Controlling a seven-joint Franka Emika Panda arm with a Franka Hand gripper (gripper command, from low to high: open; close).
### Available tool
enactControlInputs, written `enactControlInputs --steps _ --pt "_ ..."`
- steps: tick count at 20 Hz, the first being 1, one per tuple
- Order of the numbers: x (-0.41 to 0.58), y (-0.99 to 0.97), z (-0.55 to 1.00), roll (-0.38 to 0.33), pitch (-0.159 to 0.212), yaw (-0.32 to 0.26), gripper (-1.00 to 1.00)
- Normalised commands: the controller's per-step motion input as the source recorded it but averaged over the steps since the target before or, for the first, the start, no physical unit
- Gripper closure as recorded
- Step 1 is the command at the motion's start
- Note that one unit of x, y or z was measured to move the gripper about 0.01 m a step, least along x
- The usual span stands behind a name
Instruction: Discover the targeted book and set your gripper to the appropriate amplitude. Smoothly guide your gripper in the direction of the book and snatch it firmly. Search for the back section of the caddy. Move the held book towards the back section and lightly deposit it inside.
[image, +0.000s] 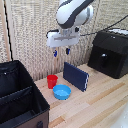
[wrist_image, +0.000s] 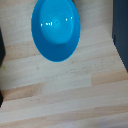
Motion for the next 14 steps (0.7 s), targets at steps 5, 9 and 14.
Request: enactControlInputs --steps 5,9,14 --pt "0.000 -0.62 -0.11 0.001 0.001 0.011 -1.00" --pt "0.000 -0.65 -0.15 0.000 0.000 0.000 -1.00" --pt "0.036 -0.53 -0.14 0.000 0.000 0.039 -1.00"
